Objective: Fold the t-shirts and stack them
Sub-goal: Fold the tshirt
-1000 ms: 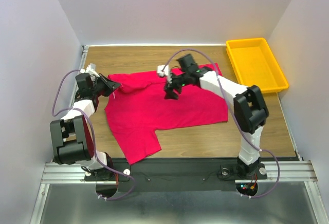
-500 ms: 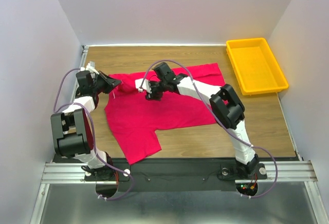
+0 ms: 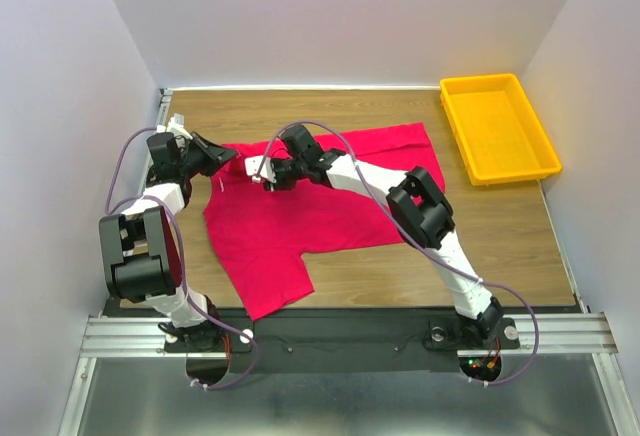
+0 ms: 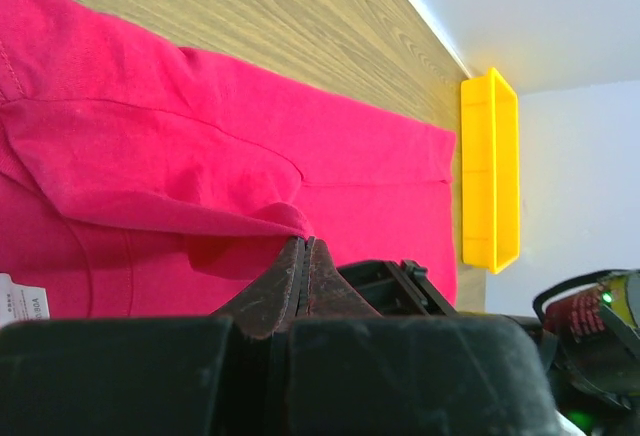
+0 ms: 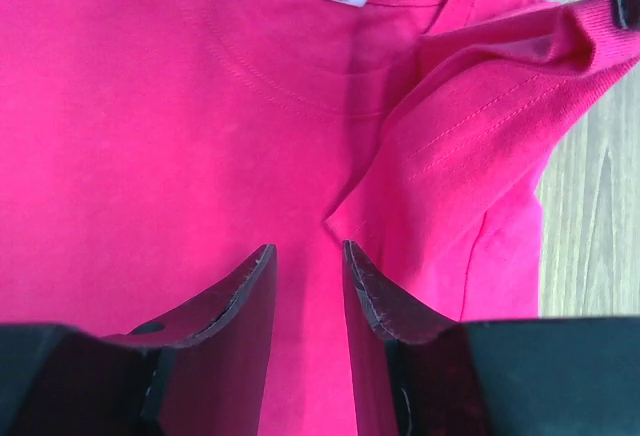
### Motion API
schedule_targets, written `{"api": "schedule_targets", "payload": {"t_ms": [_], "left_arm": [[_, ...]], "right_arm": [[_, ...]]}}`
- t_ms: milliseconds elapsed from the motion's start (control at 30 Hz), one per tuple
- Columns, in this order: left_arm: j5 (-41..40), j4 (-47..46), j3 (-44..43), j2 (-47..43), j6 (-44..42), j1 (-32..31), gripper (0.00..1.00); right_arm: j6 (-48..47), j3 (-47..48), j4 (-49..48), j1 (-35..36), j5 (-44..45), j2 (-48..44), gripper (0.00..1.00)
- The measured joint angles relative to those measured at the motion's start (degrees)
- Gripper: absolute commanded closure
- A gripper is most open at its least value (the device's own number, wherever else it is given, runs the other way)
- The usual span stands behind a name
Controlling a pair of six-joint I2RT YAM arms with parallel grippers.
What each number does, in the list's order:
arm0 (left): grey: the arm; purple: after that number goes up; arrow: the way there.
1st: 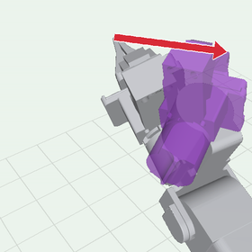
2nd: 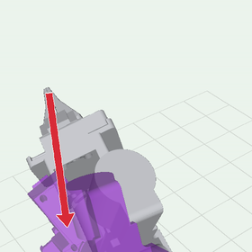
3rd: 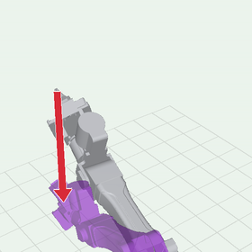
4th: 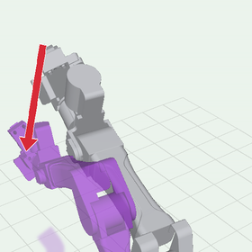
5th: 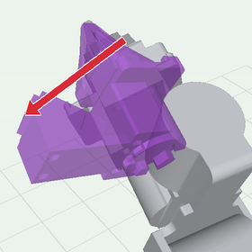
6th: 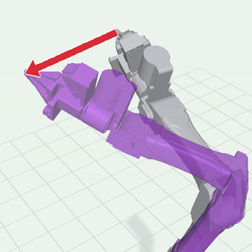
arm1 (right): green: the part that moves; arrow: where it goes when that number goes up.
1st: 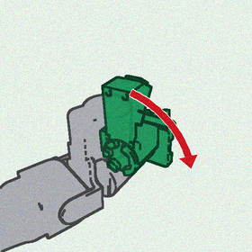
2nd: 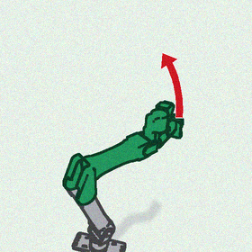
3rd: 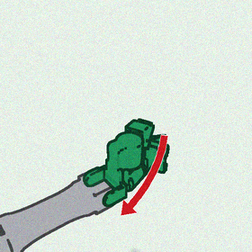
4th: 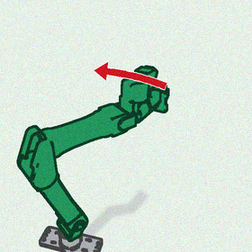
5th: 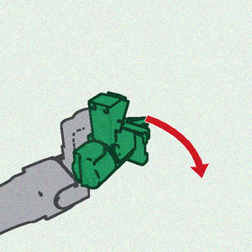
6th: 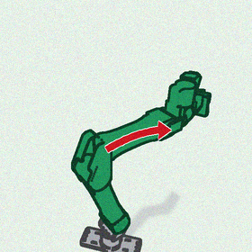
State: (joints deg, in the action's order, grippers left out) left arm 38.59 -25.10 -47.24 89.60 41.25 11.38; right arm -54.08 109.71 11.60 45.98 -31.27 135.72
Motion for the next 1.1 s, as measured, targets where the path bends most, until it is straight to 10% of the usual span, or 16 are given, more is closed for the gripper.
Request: {"api": "schedule_targets", "payload": {"t_ms": [1100], "left_arm": [[1.09, -1.7, -0.02, 1.09, 0.59, 0.0, 1.0]], "right_arm": [[5.01, 8.02, -4.61, 0.15, 4.26, 9.09, 0.63]]}}
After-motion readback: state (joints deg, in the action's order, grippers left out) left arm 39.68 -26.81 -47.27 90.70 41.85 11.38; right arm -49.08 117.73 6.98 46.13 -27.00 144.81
